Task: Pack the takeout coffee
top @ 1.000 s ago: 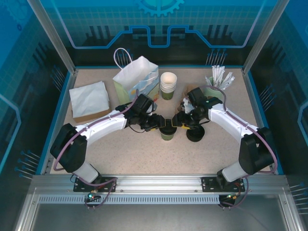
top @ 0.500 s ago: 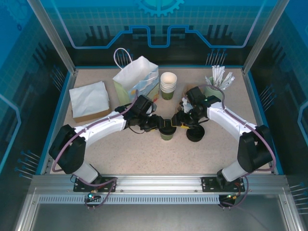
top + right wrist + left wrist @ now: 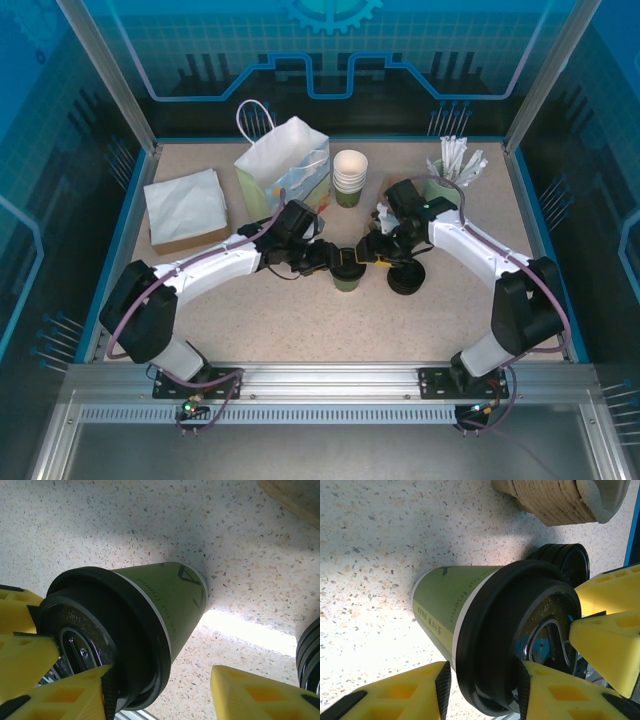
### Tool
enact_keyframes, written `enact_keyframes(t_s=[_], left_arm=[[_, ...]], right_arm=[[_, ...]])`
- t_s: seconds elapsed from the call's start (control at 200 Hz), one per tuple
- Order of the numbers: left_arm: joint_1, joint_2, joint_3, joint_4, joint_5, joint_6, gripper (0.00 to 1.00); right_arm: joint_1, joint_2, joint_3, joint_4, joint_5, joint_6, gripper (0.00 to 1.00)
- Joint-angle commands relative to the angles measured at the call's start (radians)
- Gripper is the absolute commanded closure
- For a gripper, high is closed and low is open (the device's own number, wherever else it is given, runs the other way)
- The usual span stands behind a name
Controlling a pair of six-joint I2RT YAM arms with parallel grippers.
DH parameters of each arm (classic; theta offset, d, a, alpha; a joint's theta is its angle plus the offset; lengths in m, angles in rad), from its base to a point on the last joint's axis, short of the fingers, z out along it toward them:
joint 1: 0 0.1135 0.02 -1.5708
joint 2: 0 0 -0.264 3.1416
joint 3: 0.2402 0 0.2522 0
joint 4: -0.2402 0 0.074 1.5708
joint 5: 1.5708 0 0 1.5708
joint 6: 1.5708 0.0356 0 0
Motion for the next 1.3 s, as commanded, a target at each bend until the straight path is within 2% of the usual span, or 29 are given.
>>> enact_keyframes(t_s=[0.0, 0.305, 0.615, 0.815, 1.111, 1.296], left_arm=[[-0.01, 0.036, -0.073, -0.196, -0.067, -0.012, 0.59], [-0.009, 0.05, -0.106, -0.202, -0.096, -0.028, 0.61], [-0.009, 0.068, -0.094, -0.168, -0.074, -0.034, 0.62], [-0.009, 0.055, -0.073, -0.17, -0.074, -0.031, 0.61], [-0.009, 0.033, 0.018, -0.184, -0.076, -0.019, 0.49], [0.003, 0.025, 0.076, -0.203, -0.082, -0.01, 0.37]], right_arm=[[0.021, 0.048, -0.014, -0.12, 0.069, -0.02, 0.48], [0.022, 0.069, -0.001, -0.143, 0.078, -0.028, 0.49], [0.022, 0.095, -0.019, -0.161, 0.083, -0.041, 0.58], [0.023, 0.09, -0.05, -0.151, 0.074, -0.042, 0.61], [0.022, 0.034, 0.05, -0.063, -0.025, -0.025, 0.57], [0.018, 0.032, 0.11, -0.059, -0.039, -0.021, 0.51]])
